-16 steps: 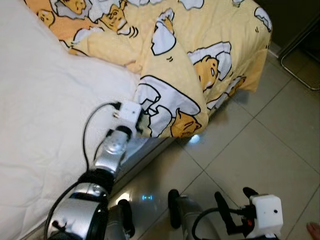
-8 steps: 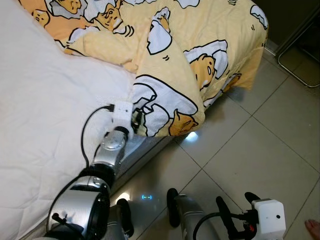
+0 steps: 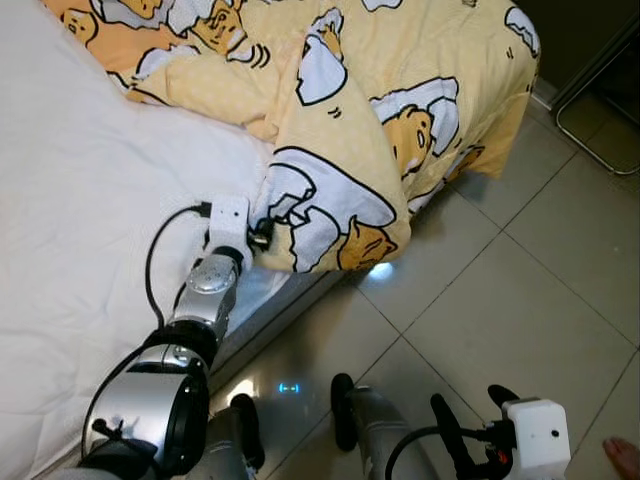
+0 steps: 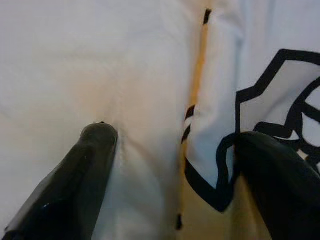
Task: Clean up the room
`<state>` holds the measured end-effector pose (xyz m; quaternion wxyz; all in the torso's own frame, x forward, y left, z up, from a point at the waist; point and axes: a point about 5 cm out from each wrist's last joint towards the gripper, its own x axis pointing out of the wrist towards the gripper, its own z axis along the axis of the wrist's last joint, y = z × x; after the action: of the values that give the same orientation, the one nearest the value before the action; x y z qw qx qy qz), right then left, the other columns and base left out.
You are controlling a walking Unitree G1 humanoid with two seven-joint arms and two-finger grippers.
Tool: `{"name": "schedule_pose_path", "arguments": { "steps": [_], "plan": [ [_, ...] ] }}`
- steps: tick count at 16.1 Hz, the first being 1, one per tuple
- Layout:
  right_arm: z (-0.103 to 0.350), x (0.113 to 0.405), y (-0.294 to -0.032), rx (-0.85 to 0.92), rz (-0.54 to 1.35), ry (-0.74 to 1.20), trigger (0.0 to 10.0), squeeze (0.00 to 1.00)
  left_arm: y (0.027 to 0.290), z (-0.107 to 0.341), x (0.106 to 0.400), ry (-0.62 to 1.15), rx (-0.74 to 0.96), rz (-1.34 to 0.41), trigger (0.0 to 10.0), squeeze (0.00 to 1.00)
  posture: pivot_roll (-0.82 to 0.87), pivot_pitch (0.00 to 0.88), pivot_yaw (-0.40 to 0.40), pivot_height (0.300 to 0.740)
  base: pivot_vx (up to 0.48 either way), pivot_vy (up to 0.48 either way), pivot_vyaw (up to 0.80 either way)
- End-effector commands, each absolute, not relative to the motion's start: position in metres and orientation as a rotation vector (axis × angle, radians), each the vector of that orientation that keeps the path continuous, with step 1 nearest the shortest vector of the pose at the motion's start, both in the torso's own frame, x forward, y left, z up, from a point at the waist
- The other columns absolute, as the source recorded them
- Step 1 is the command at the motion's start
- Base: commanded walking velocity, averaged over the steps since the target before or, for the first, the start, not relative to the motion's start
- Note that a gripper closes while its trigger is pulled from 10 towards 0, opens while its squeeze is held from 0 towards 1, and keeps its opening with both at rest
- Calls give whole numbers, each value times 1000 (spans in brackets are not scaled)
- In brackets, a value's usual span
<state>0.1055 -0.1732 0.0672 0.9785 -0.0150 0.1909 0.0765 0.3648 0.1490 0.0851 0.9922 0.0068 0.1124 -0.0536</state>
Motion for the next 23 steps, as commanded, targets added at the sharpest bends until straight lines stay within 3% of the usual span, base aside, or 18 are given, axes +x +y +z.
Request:
{"name": "schedule_pose_path", "arguments": {
  "steps": [1, 7, 10, 12, 15, 16, 17, 23],
  "plan": [
    [64, 98, -174, -28, 157, 424, 10000, 435, 137, 55, 349, 377, -74, -149, 10000, 0, -284, 333, -78, 736, 0, 0, 0],
    [62, 97, -174, -31, 160, 432, 10000, 435, 120, 55, 347, 366, -167, -231, 10000, 0, -284, 317, -76, 736, 0, 0, 0],
    [62, 97, -174, -31, 159, 435, 10000, 435, 107, 57, 343, 300, -76, -304, 10000, 0, -284, 320, -75, 736, 0, 0, 0],
    [61, 96, -174, -29, 157, 438, 10000, 435, 105, 63, 341, 184, 74, -322, 10000, 0, -277, 327, -73, 736, 0, 0, 0],
    [60, 97, -172, -23, 163, 442, 10000, 443, 111, 39, 329, 306, 83, -288, 10000, 0, -272, 335, -78, 736, 0, 0, 0],
    [60, 98, -172, -22, 165, 442, 10000, 443, 115, 28, 324, 408, -26, -236, 0, 0, -271, 338, -83, 736, 0, 0, 0],
    [60, 98, -172, -23, 169, 444, 10000, 447, 119, 18, 320, 500, -247, -137, 0, 0, -280, 339, -87, 736, 0, 0, 0],
    [60, 97, -174, -28, 161, 451, 10000, 439, 113, 27, 326, 438, -474, -103, 0, 0, -292, 338, -88, 736, 0, 0, 0]
  ]
}}
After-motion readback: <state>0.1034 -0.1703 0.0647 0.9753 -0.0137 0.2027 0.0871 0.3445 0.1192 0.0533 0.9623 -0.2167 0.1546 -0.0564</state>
